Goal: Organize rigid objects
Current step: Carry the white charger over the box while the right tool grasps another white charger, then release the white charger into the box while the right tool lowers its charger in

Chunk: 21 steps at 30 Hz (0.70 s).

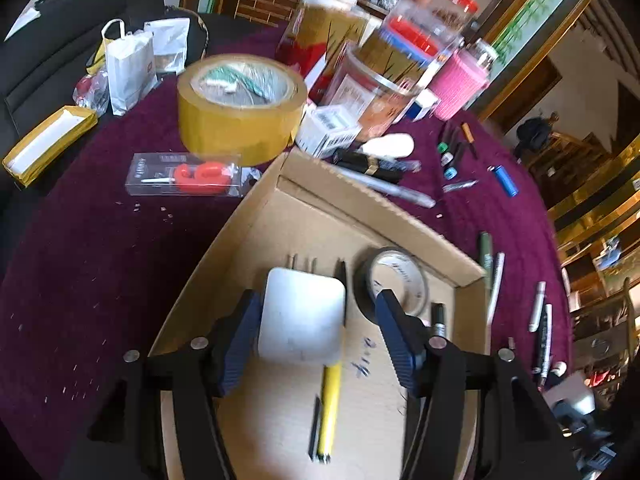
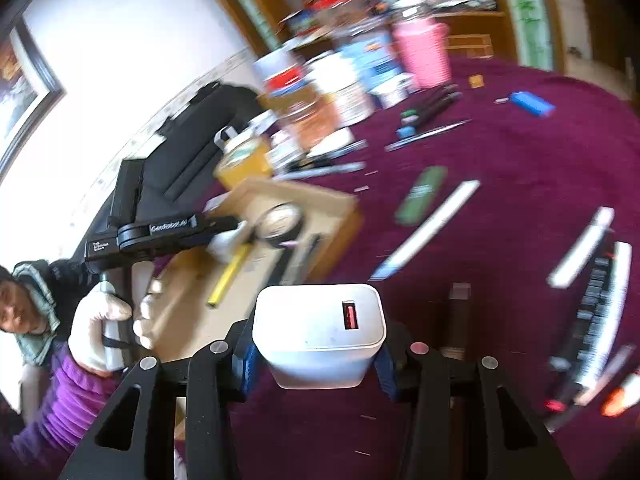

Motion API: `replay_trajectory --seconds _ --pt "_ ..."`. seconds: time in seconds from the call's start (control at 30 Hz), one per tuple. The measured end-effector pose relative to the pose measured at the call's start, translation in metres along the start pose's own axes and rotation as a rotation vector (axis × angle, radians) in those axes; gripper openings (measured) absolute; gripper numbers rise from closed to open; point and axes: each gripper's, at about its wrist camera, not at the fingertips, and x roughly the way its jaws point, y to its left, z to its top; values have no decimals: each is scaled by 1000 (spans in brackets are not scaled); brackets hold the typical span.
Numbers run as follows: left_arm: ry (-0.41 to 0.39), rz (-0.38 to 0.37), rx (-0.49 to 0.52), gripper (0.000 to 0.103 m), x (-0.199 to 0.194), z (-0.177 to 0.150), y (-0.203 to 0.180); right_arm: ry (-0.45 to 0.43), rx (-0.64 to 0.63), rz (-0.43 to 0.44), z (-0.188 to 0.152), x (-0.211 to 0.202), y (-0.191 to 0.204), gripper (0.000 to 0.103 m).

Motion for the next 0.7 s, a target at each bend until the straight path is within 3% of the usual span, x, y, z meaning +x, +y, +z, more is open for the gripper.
replay_trajectory --seconds 0.1,0.17,0.23,0.37,0.43,0.53,0.6,0.67,0.7 --pt "-135 -60 -24 62 -49 -18 0 65 -19 78 5 32 29 51" --pt "-282 -82 -70 79 -92 -43 3 92 -39 110 8 50 47 51" --pt "-408 -106 -137 87 -124 -71 10 123 -58 133 11 69 63 51" --pt "-553 -105 -270 88 -159 -129 32 178 -84 130 13 105 84 51" --pt "-552 -54 -292 88 -163 -142 42 190 -108 52 11 123 92 51" --pt "-530 32 -362 88 -169 -163 66 187 -91 14 13 133 92 51" --pt "-488 49 -421 88 -175 -177 86 196 -77 -30 15 137 93 64" --pt "-459 115 -448 88 -184 -190 97 182 -80 -31 18 131 97 76" --pt "-454 135 -445 88 -189 -197 100 169 -85 -27 22 126 99 77"
